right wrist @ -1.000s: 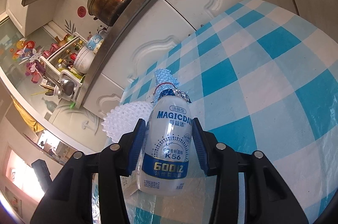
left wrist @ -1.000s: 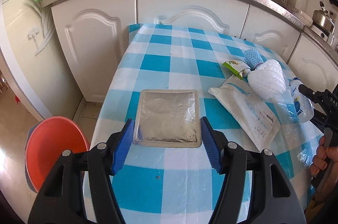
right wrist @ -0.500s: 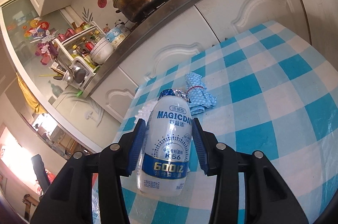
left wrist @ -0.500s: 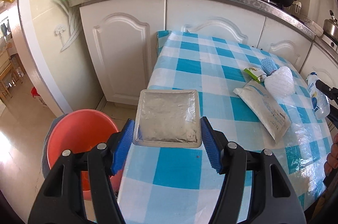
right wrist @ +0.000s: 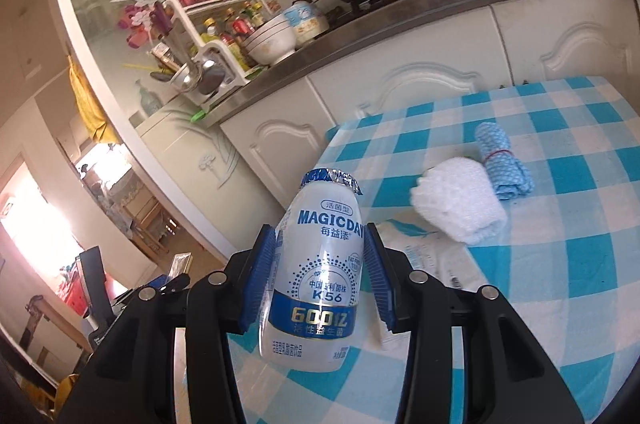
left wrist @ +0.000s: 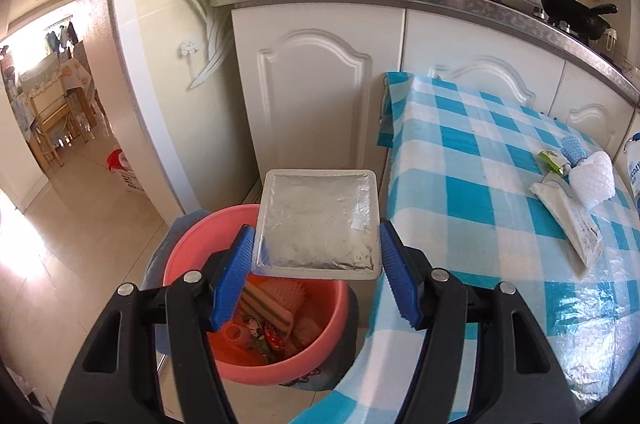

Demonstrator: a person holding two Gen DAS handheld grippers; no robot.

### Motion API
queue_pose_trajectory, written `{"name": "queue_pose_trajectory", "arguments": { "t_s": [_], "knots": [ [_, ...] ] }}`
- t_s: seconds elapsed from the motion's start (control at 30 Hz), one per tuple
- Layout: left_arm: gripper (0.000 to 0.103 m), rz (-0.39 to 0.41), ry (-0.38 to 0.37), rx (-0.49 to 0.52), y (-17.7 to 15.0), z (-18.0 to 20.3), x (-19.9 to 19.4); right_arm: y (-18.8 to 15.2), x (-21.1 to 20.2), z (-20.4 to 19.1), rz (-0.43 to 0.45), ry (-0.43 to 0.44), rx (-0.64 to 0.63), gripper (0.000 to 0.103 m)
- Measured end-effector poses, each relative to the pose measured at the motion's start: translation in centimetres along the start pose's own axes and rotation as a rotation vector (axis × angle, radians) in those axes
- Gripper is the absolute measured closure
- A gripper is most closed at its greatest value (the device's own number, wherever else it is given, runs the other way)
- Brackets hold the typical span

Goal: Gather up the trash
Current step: 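Lift the foil tray and white bottle and carry them over the red bucket, then open both grippers to drop the foil tray and bottle into the bucket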

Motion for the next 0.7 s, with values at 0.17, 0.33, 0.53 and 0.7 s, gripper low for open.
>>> {"name": "queue_pose_trajectory", "arguments": {
  "t_s": [0.17, 0.33, 0.53, 0.7],
  "knots": [
    [0.039, -0.001, 0.046, -0.039, -0.7, -3.1, 0.5, -2.1, 3.5, -5.3, -0.096, 0.078, -0.066, 0.057],
    [0.039, -0.017, 0.08, -0.073, -1.8, -5.6, 1.4, -4.6, 7.2, -10.6, -0.195, 0.152, -0.146, 0.057],
    [0.039, -0.05, 0.106, -0.115, -3.3, -8.1, 2.8, -7.3, 11.5, -15.5, -0.301, 0.215, -0.218, 0.057],
    [0.039, -0.082, 0.118, -0.139, -4.3, -9.5, 4.0, -9.7, 14.9, -17.6, -0.387, 0.223, -0.267, 0.057]
  ]
}}
Point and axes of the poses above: each gripper's, at about its wrist camera, not at the fingertips, and x roughly the way its jaws point, z to its right, y to its top, the point moved 4 cm from there along x, roughly the way its jaws point, and after that the axes turned 8 degrees about z, right-handed, at the moved point
